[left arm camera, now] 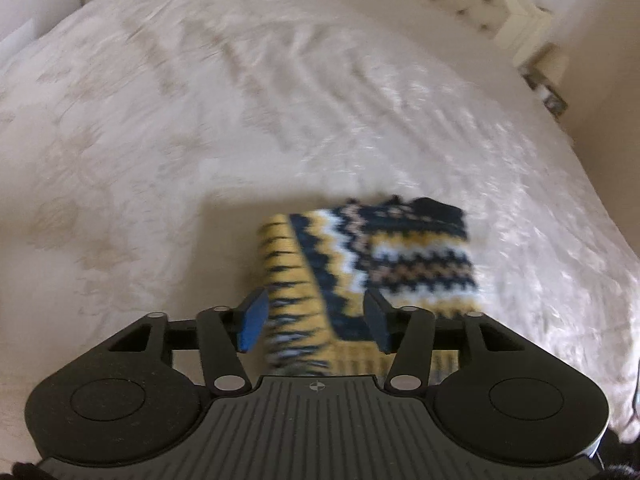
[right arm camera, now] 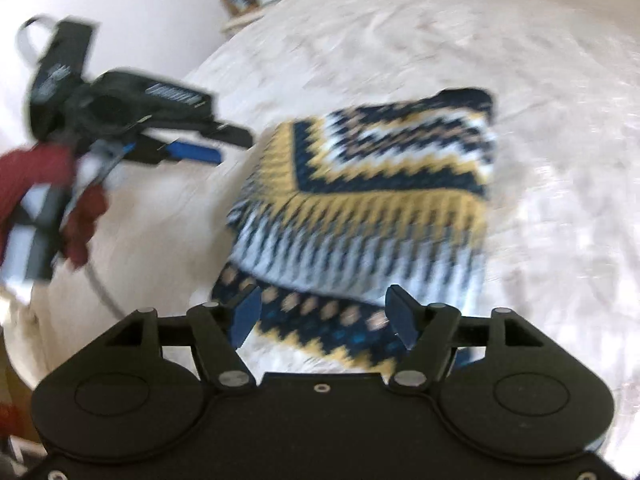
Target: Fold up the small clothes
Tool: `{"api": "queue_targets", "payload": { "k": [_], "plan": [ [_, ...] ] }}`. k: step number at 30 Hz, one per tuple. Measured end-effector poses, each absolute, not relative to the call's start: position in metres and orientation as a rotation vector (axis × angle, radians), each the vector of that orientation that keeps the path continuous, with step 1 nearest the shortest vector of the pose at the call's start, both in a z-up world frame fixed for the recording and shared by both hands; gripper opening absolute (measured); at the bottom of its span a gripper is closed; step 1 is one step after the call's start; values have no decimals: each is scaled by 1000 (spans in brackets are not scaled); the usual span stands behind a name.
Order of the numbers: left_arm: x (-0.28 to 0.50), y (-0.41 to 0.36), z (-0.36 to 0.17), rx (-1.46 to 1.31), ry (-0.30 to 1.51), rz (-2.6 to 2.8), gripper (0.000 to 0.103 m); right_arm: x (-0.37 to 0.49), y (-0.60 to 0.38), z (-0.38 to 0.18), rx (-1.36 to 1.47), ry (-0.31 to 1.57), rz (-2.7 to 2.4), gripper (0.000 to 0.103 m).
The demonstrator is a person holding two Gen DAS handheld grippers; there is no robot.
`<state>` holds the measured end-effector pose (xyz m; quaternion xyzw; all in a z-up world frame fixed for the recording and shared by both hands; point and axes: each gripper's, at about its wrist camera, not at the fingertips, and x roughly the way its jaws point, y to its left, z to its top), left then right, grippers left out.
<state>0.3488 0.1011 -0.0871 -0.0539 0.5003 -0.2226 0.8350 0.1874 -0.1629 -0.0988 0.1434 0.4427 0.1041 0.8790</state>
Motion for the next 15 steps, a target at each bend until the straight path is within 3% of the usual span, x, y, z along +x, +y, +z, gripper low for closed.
{"api": "queue_targets", "payload": {
  "k": [7, 15],
  "plan": [
    [326, 62, -118, -64, 1131, -570, 59, 200, -201, -107, 340, 944, 78, 77],
    [315, 67, -157, -29, 1196, -548, 59, 221, -243, -114, 400, 961, 0, 82]
  ]
}}
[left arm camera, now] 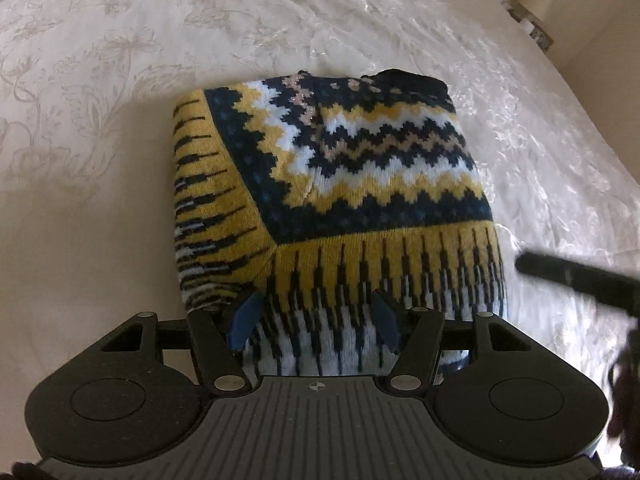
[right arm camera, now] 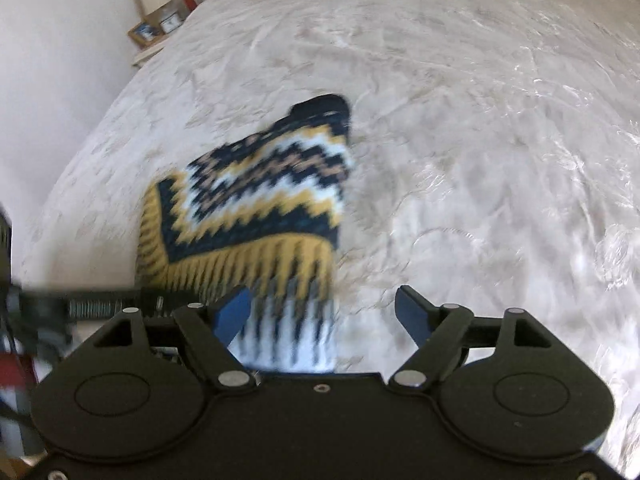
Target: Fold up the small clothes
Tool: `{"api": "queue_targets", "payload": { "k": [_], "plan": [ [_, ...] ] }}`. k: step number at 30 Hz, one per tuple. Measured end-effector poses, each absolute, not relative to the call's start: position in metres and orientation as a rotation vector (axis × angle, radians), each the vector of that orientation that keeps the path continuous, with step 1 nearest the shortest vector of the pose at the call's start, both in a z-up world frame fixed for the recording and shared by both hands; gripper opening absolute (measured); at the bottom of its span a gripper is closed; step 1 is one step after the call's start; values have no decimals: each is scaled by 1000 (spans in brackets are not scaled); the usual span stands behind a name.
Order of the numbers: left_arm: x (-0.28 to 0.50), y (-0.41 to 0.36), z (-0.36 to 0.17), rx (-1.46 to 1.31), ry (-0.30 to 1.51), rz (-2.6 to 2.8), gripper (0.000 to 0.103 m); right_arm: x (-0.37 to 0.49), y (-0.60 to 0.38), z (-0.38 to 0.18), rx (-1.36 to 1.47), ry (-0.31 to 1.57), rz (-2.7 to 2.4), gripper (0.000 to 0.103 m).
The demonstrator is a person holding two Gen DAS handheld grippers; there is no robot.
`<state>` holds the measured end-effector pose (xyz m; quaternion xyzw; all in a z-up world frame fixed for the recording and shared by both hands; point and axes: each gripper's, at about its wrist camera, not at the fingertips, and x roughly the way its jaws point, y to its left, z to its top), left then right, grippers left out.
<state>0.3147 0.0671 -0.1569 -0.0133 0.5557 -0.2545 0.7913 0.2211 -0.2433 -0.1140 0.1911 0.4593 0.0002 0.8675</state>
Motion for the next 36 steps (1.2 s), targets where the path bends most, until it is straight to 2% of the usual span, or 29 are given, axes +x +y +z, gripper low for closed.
{"api": "queue_targets", "payload": {
  "k": [12, 17, 18, 24, 26, 36],
  "plan": [
    [313, 65, -158, -38, 1195, -543, 59, 319, -260, -145, 464, 1026, -6, 83],
    [308, 66, -155, -32, 1190, -547, 60, 351, -254, -172, 428, 1128, -7, 88],
    [307, 66, -153, -37, 1191, -548, 60, 356, -252, -175, 421, 1139, -5, 91],
    [288, 96, -130, -163, 1140, -516, 61, 363, -251, -184, 418, 1150, 16, 99],
    [279, 109, -127, -176, 1140, -468, 68, 361, -255, -184, 435, 1139, 28, 100],
    [291, 143, -164, -392, 1272, -403, 70, 355, -265, -185, 478, 1109, 91, 103]
  ]
}}
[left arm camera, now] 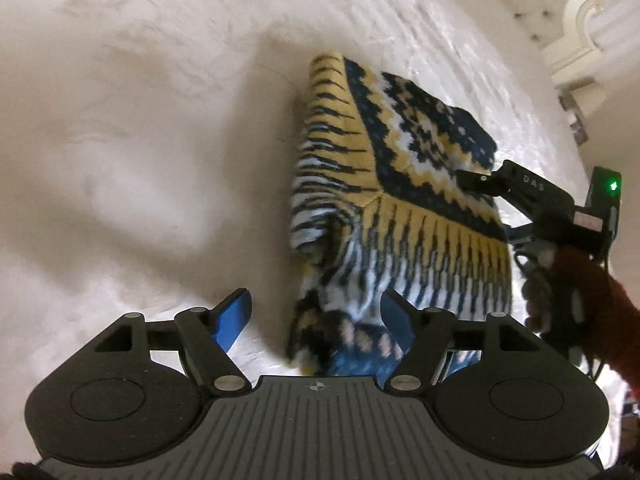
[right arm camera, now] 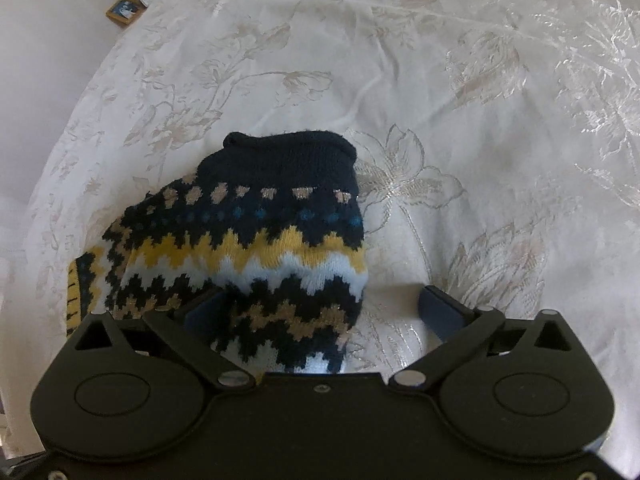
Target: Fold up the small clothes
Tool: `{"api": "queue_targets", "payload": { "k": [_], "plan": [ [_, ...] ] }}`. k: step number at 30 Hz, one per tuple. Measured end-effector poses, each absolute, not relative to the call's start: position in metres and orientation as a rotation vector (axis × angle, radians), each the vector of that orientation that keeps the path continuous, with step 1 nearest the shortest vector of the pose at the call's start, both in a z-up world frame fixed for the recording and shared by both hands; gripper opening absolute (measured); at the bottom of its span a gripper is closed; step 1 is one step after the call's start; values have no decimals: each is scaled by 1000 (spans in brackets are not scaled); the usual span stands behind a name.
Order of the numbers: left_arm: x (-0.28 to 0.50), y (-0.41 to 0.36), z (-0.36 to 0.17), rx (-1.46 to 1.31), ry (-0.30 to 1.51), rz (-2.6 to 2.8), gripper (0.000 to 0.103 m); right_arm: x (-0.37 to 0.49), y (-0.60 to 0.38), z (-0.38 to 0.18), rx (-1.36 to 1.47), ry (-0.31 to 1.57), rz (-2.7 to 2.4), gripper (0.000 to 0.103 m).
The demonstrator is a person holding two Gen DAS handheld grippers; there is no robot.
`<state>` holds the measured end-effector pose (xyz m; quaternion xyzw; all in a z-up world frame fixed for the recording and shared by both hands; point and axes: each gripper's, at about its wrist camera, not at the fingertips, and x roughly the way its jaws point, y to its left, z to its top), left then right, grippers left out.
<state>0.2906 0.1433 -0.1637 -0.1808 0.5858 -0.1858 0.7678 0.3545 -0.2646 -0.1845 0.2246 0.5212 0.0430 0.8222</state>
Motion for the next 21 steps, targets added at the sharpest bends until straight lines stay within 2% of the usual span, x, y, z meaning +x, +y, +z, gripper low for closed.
{"api": "queue_targets", "payload": {
  "k": [4, 6, 8, 11, 13, 14, 15, 18, 21],
  "plan": [
    [305, 121, -181, -407, 1321, -521, 72, 350, -272, -183, 515, 1099, 126, 103],
    [313, 110, -191, -411, 1347, -557, 80, 345, -277, -184, 577, 1081, 170, 103],
    [320, 101, -196, -433, 1360, -593, 82, 340, -282, -187, 643, 1071, 219, 103],
    [325, 96, -198, -446, 1398, -620, 80, 334, -284, -189, 689, 1069, 263, 103],
    [328, 95, -198, -460, 1430, -662, 59, 331, -284, -189, 699, 1072, 290, 93],
    [328, 97, -198, -482, 1438, -690, 45, 330, -284, -189, 702, 1081, 299, 63],
    [327, 99, -197, -490, 1436, -699, 41, 328, -283, -188, 713, 1093, 292, 56],
    [319, 101, -190, -470, 1423, -739, 35, 324, -282, -180, 713, 1083, 276, 50],
    [307, 102, -183, -483, 1426, -775, 35, 313, -281, -169, 732, 1064, 264, 49]
  ]
}}
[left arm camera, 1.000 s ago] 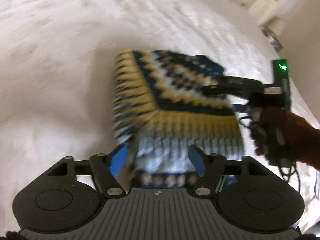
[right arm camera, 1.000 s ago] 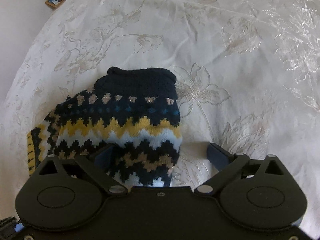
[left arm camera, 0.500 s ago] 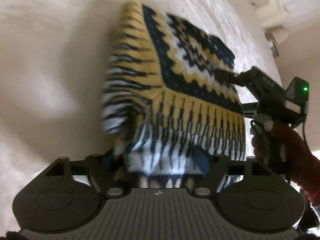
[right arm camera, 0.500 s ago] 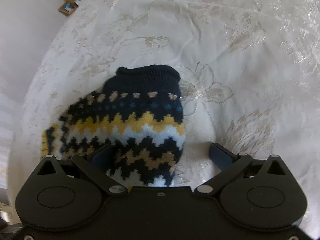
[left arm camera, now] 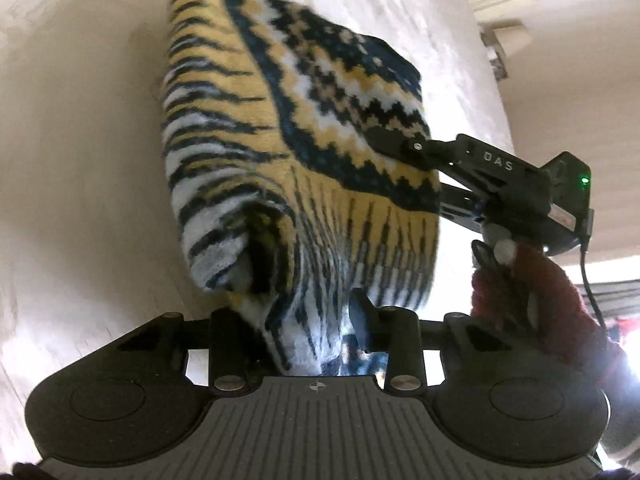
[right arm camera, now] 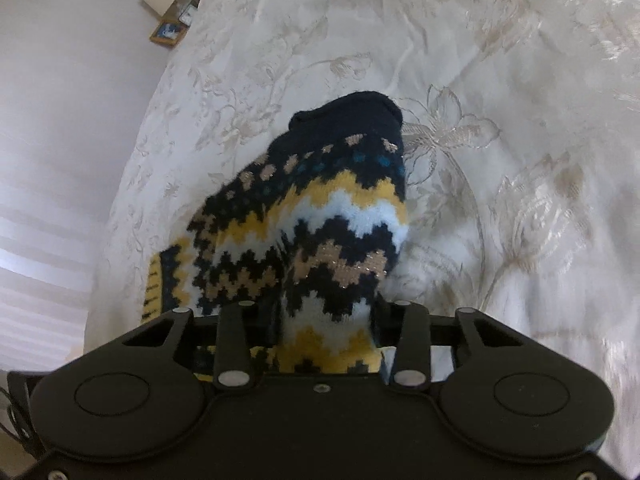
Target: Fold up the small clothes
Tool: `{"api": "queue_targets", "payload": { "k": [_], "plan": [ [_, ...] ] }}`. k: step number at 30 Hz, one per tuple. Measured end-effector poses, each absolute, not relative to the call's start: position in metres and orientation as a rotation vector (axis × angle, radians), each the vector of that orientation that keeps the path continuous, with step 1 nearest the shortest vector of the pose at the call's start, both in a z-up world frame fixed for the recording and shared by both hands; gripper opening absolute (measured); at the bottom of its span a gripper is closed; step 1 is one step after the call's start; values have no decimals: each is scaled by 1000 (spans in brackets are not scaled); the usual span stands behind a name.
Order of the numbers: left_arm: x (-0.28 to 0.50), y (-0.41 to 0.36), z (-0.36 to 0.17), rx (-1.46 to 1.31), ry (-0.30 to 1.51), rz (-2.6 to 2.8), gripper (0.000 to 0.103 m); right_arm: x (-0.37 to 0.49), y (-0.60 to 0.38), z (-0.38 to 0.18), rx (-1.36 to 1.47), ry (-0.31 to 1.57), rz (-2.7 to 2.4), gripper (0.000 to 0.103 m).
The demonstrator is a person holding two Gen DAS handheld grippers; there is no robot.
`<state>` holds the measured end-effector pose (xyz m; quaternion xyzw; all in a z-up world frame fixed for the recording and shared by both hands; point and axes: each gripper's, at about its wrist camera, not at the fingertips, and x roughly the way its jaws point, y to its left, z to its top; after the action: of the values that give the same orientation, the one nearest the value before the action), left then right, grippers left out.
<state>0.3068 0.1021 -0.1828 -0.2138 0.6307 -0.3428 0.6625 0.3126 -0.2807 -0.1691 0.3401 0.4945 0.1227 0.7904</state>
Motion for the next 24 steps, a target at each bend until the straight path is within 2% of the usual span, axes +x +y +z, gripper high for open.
{"api": "queue_targets", "payload": {
  "k": [15, 20, 22, 24],
  "plan": [
    [151, 92, -177, -363, 1570, -921, 36, 150, -290, -150, 750, 1188, 196, 49],
    [130, 114, -184, -297, 1524, -743, 37, 124, -285, -151, 674, 1190, 125, 58],
    [127, 125, -186, -328, 1518, -672, 41, 119, -285, -152, 622, 1184, 75, 70],
    [124, 138, -186, -349, 1520, -628, 42, 113, -287, -148, 606, 1163, 52, 73]
  ]
}}
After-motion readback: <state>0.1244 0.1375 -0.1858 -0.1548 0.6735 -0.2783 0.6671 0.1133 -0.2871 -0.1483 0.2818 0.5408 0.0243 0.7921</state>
